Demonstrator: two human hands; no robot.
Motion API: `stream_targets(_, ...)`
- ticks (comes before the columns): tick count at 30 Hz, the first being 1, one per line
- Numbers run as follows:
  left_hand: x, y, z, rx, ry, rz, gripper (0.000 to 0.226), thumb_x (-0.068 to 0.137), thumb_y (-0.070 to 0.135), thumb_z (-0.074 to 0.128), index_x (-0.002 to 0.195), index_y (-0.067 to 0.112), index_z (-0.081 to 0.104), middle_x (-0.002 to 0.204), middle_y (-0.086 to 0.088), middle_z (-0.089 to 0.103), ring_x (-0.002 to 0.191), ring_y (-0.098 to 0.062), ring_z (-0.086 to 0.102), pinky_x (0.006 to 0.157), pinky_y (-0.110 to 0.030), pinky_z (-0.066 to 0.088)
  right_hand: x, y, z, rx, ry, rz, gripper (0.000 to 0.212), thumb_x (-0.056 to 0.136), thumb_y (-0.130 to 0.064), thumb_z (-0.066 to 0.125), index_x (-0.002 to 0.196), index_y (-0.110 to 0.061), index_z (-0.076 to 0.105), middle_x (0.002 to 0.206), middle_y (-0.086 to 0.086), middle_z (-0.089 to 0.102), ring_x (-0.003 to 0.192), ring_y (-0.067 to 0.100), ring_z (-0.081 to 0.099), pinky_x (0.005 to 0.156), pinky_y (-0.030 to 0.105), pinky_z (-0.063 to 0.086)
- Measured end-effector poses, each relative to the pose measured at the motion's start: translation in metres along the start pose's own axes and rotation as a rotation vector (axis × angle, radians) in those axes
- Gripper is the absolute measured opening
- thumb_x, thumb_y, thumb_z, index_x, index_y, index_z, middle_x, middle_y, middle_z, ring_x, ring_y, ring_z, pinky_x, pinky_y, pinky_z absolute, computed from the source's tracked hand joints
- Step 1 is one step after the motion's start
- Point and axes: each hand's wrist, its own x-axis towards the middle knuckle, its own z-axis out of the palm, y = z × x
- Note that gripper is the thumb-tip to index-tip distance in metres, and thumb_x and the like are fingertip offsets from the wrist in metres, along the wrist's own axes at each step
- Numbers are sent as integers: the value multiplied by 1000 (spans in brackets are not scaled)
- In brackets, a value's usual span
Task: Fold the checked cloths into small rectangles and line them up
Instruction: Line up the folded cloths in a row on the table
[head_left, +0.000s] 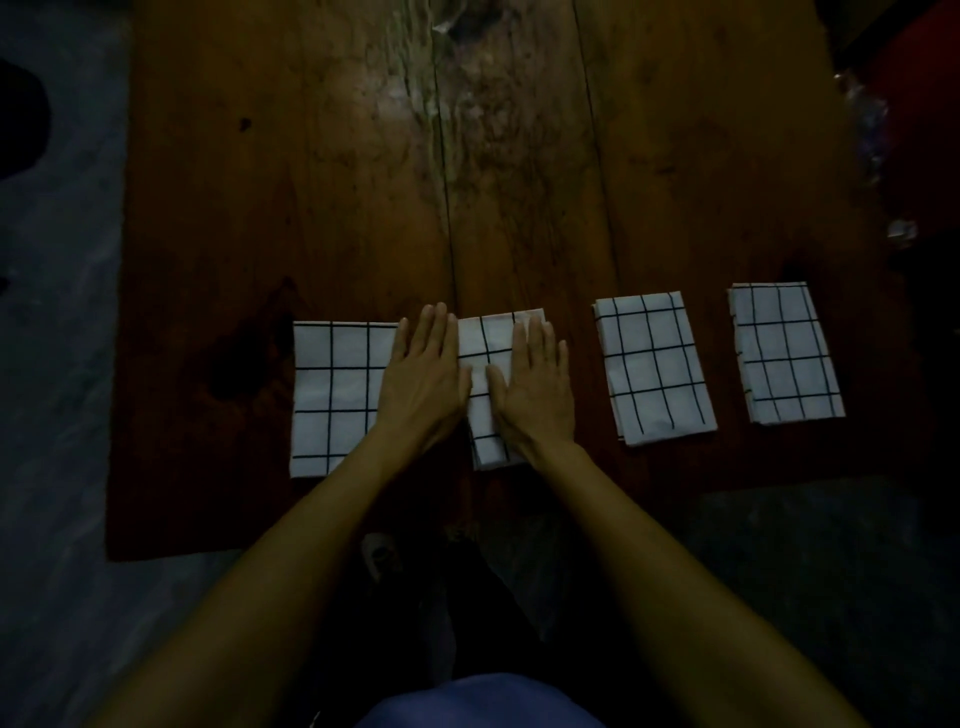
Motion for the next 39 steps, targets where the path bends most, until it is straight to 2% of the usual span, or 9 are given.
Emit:
stream_targets(5, -52, -46, -9, -177, 165, -314, 62, 97, 35, 34, 148, 8, 11, 157, -15, 8, 145, -26, 7, 115, -45, 4, -14, -56, -1, 82, 29, -198, 62, 98, -40, 25, 150, -8, 11, 158, 12, 1, 146, 22, -6, 118, 35, -6)
stream_targets(10, -93, -75, -3, -285, 137, -563, 63, 93, 29, 45, 146, 6, 19, 148, -18, 28, 134, -32, 29, 109, -45, 27, -43, -113, 19, 253, -103, -312, 58, 99, -28, 41, 149, -8, 19, 157, 17, 13, 146, 27, 8, 116, 32, 2)
stream_targets(15, -103, -77, 0, -373, 168, -545, 57, 90, 26, 49, 140, 7, 29, 133, -17, 39, 117, -29, 38, 93, -38, 39, -44, -117, 31, 169, -97, -315, 53, 99, -25, 41, 146, -4, 27, 155, 22, 17, 145, 31, 10, 117, 35, 3)
stream_targets(19, -105, -73, 3, -386, 153, -538, 56, 91, 28, 48, 140, 10, 29, 131, -15, 39, 112, -26, 40, 87, -31, 37, -37, -119, 28, 126, -108, -333, 55, 100, -29, 37, 148, -6, 20, 157, 20, 11, 146, 29, 4, 118, 36, 3)
stream_targets(25, -103, -70, -1, -312, 226, -469, 55, 86, 26, 54, 136, 10, 35, 136, -18, 37, 122, -31, 37, 98, -42, 37, -45, -116, 22, 225, -46, -313, 52, 99, -26, 41, 146, -8, 28, 156, 18, 14, 146, 29, 7, 119, 39, 6)
stream_targets(28, -89, -48, -5, -356, 243, -324, 52, 89, 21, 53, 138, 8, 37, 142, -18, 36, 131, -30, 32, 108, -43, 32, -45, -90, 8, 268, 162, -156, 49, 97, -23, 43, 143, -9, 35, 155, 16, 20, 145, 26, 11, 118, 38, 8)
stream_targets(30, -76, -23, -7, -420, 218, -228, 53, 91, 21, 51, 140, 9, 35, 142, -16, 38, 132, -27, 33, 108, -39, 30, -44, -59, -1, 255, 215, -12, 48, 98, -23, 39, 144, -10, 33, 156, 15, 19, 145, 25, 9, 119, 39, 10)
stream_targets(33, -55, 17, -6, -546, 144, -116, 53, 92, 20, 49, 141, 9, 33, 138, -13, 41, 125, -25, 39, 103, -34, 32, -44, -16, -10, 274, 107, 168, 50, 100, -26, 35, 147, -12, 25, 158, 16, 11, 146, 26, 4, 119, 40, 10)
stream_targets(39, -34, 49, 3, -594, 128, -137, 51, 90, 15, 48, 139, 8, 34, 139, -12, 39, 125, -25, 37, 101, -29, 29, -45, 0, -7, 219, 39, 140, 53, 101, -30, 32, 149, -14, 17, 158, 15, 4, 146, 25, -1, 117, 35, 3)
